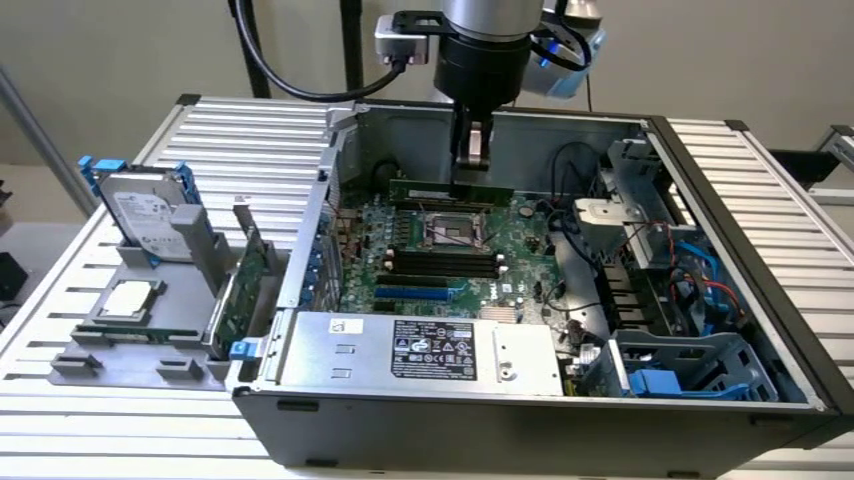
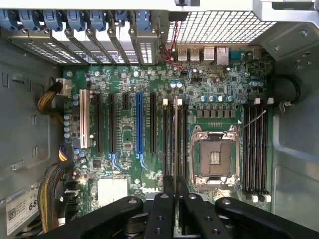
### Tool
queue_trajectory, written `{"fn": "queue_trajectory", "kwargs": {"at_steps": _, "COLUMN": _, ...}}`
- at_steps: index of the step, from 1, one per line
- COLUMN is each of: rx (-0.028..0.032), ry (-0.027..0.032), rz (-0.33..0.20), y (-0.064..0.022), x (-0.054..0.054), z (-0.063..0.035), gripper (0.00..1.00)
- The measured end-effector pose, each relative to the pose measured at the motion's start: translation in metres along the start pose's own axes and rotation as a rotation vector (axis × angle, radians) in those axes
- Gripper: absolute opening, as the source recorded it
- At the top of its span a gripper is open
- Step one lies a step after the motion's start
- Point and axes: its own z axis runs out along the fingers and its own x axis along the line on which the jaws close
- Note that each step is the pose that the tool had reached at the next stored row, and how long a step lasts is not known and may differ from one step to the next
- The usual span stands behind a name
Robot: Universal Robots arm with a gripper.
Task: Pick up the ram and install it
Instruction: 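Insert the ram into the slot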
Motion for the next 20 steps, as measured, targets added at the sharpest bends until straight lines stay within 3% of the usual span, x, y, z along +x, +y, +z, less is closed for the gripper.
{"fn": "queue_trajectory", "kwargs": {"at_steps": 20, "rx": 0.0014, "ry": 0.0000, "rz": 0.000, "y": 0.0011, "x": -0.001, "z": 0.0349, "gripper": 0.00}}
